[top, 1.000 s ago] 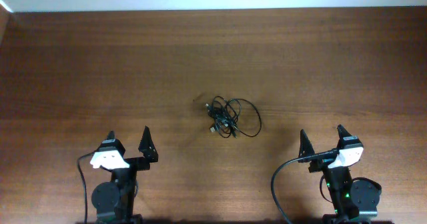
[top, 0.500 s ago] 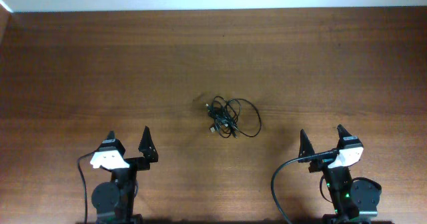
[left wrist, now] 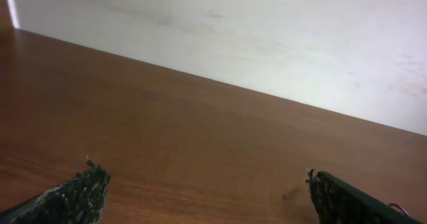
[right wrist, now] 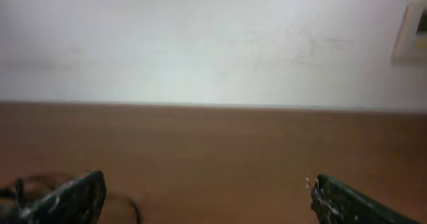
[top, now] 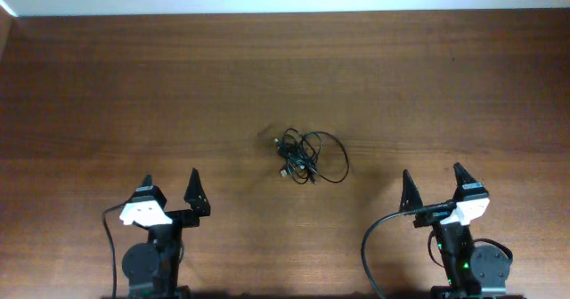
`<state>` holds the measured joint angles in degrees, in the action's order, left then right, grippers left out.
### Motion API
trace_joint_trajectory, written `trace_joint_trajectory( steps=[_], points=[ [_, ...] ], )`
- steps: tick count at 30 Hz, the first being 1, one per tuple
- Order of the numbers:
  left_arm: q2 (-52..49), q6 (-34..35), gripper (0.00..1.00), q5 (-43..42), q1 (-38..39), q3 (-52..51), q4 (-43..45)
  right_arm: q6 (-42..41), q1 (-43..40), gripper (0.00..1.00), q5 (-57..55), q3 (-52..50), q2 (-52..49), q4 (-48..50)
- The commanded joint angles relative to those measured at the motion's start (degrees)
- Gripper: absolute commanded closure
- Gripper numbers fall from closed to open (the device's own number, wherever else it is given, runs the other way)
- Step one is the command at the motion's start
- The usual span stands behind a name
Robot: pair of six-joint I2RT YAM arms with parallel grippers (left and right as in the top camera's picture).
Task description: Untangle cables
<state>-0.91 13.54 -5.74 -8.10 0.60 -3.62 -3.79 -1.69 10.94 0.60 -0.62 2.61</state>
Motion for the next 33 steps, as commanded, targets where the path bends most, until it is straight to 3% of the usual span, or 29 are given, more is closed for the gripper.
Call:
trace_joint_trajectory(
  steps=[1, 4, 9, 15, 22, 27, 31, 33],
  points=[
    [-0.15, 0.09, 0.01, 2.62, 0.17, -0.09, 0.57, 0.39, -0.31, 0.01, 6.36, -0.15, 0.44, 2.86],
    [-0.15, 0.04, 0.01, 0.59, 0.17, 0.37, 0.52, 0.37, -0.31, 0.01, 14.16, 1.07, 0.37, 2.4],
    [-3.08, -2.8, 0.01, -1.57, 0.17, 5.42, -0.11, 0.37, -0.31, 0.01, 15.65, 7.23, -1.92, -3.26],
    [-20.37, -8.11, 0.01, -7.17, 0.17, 20.22, -1.44, 0.39, -0.31, 0.01, 17.38, 21.44, -12.68, -8.39],
    [-48.02, -10.64, 0.01, -10.64, 0.2, 55.36, -28.59, 0.44, -0.31, 0.01, 17.38, 43.95, -29.99, -26.23],
    [-68.0, -10.62, 0.01, -12.98, 2.67, 85.22, -56.19, 0.63, -0.31, 0.01, 17.35, 63.93, -47.19, -46.64],
    [-74.23, -10.56, 0.01, -14.01, 6.47, 88.98, -57.11, 0.57, -0.31, 0.01, 19.93, 74.25, -57.31, -56.54],
    [-76.67, -10.6, 0.01, -19.47, 7.78, 88.96, -56.48, 0.28, -0.31, 0.01, 22.38, 74.86, -60.26, -56.87]
  ],
)
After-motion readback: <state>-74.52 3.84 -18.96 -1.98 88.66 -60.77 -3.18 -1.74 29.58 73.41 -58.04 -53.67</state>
